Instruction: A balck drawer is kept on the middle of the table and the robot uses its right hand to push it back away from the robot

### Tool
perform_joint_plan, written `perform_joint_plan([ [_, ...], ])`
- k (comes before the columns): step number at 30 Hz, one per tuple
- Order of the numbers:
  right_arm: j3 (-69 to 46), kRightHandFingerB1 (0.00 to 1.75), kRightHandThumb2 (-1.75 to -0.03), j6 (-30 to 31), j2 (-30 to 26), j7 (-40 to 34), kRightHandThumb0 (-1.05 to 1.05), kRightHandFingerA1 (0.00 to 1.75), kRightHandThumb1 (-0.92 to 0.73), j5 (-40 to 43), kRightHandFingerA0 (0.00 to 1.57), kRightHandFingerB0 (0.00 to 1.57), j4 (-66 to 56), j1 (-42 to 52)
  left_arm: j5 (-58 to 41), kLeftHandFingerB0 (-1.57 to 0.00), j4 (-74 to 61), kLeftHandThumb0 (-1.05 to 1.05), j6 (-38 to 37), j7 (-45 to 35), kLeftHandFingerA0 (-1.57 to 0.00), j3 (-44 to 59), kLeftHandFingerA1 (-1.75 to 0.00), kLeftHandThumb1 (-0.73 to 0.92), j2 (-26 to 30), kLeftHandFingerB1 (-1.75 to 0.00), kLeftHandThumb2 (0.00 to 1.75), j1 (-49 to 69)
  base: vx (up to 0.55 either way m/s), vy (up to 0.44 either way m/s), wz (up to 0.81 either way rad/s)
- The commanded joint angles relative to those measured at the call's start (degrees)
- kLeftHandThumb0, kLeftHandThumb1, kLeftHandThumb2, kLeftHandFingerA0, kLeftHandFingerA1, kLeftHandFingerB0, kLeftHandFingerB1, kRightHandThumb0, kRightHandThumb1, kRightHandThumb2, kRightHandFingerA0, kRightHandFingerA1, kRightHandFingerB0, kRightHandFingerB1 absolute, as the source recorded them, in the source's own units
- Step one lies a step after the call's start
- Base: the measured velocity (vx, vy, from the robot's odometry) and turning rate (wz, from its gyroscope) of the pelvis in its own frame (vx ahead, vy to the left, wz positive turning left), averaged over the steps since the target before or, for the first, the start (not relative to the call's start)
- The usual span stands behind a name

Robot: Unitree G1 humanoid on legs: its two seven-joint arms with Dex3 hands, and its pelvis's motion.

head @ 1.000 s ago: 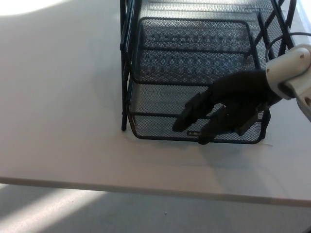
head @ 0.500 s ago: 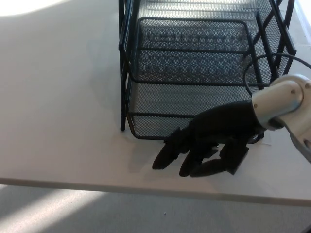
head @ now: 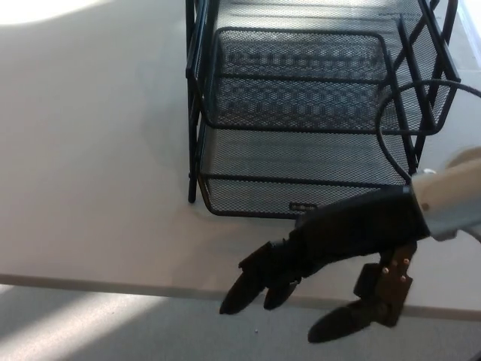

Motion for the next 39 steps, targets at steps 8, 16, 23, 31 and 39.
perform_joint_plan([
  [8,-17.73,0.28,-0.65,-12.86,-3.43,-4.39,-0.71,0.33,-0.85,7.25,0.27,0.18,10.20,37.90,0.55,-0.27,0.56,-0.58,1.11,0.24,-0.39,0.16,-0.35,0.73,0.60,-0.30,0.62,0.38,0.00,0.000,0.00],
  [16,-20.66,0.29,-0.65,-17.96,-2.56,-16.07,-0.70,0.33,-0.82,-1.69,0.34,0.25,26.09,42.94,-0.01,-0.27,0.84,-0.60,1.12,-0.58,-0.38,0.64,-0.35,0.72,0.74,-0.30,0.62,0.14,0.00,0.000,0.00],
  [23,-18.47,0.48,-0.99,-25.09,2.10,-44.19,-0.62,0.60,-0.58,-14.52,0.56,0.33,46.96,41.07,-0.10,-0.21,0.71,-0.64,0.78,-0.63,-0.31,0.71,-0.47,0.61,0.65,-0.41,0.87,0.14,0.00,0.000,0.00],
  [31,-12.47,0.40,-0.62,-23.71,3.37,-55.84,-0.57,0.45,-0.72,-19.64,0.63,0.52,62.74,36.94,-0.35,-0.26,0.31,-0.59,0.59,-0.93,-0.39,0.90,-0.36,0.71,0.89,-0.30,0.62,0.41,0.00,0.000,0.00],
  [39,-4.64,0.37,-0.63,-15.26,2.30,-47.03,-0.55,0.42,-0.72,-21.23,0.50,0.44,74.74,29.95,-0.20,-0.20,0.64,-0.64,0.89,-0.76,-0.31,0.77,-0.47,0.61,0.55,-0.41,0.87,0.03,0.00,0.000,0.00],
])
